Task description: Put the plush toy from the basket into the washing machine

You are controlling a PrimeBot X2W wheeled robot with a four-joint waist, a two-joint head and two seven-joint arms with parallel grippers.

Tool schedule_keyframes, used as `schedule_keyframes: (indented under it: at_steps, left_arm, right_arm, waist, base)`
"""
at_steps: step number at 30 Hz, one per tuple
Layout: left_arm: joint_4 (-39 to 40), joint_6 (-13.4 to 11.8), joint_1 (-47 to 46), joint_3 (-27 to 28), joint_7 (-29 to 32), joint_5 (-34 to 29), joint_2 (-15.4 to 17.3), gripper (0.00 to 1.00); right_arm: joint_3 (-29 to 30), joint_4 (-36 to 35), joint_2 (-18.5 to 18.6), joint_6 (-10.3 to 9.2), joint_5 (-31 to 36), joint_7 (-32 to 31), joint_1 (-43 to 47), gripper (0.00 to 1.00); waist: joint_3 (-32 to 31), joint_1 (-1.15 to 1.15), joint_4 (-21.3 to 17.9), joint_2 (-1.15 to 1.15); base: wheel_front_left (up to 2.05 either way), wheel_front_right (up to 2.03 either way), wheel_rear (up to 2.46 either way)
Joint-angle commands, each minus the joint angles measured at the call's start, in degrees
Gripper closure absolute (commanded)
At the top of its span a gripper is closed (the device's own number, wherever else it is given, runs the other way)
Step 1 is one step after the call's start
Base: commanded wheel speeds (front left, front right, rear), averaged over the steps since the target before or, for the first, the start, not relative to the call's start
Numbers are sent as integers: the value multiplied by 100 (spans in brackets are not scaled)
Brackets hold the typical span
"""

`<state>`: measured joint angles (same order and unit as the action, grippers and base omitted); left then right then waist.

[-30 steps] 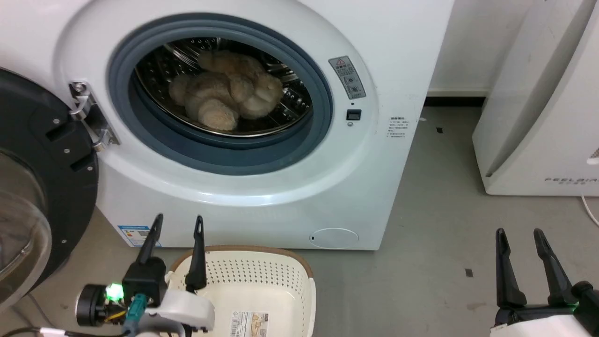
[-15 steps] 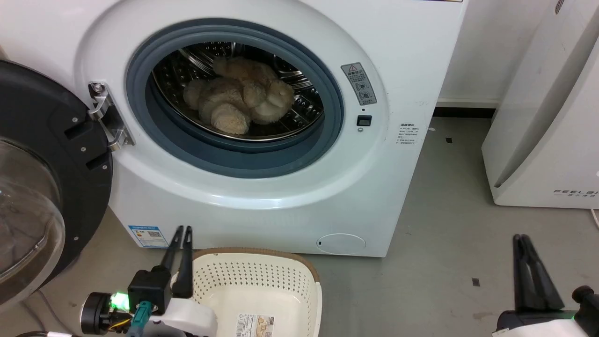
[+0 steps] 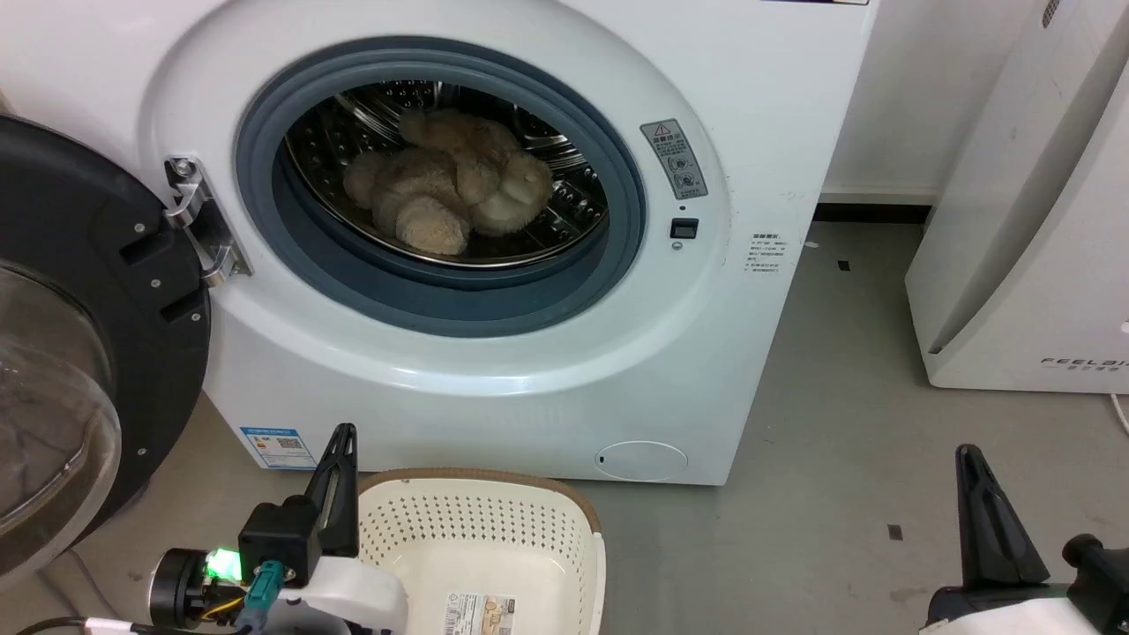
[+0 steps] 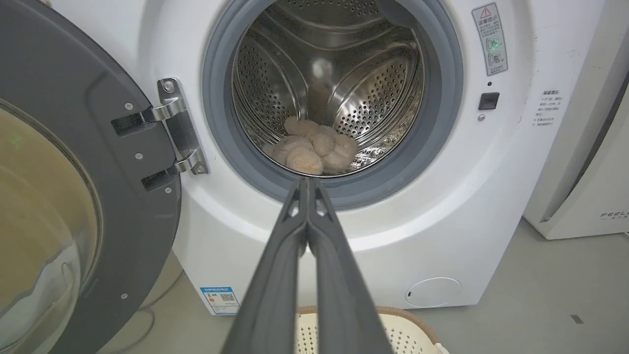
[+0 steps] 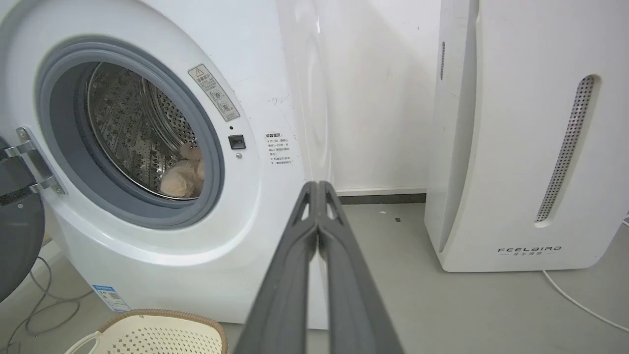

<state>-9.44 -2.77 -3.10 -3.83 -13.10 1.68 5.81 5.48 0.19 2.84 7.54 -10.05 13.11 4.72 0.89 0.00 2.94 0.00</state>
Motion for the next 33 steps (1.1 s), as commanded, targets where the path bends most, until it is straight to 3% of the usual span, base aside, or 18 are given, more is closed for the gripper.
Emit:
schedule_keyframes:
  at_steps: [1, 33]
  left_arm:
    - [51, 30, 41, 24, 37, -21, -31, 100]
    - [314, 103, 120, 130, 412, -64, -108, 100]
  right_arm:
    - [-14, -3, 0, -1, 58, -31, -59, 100]
    - [-171, -8, 1, -2, 337, -408, -181, 100]
  waist:
    - [-1, 0, -3, 0]
    - [-27, 0, -89, 0]
  base:
    - [0, 0, 0]
    - [0, 0, 0]
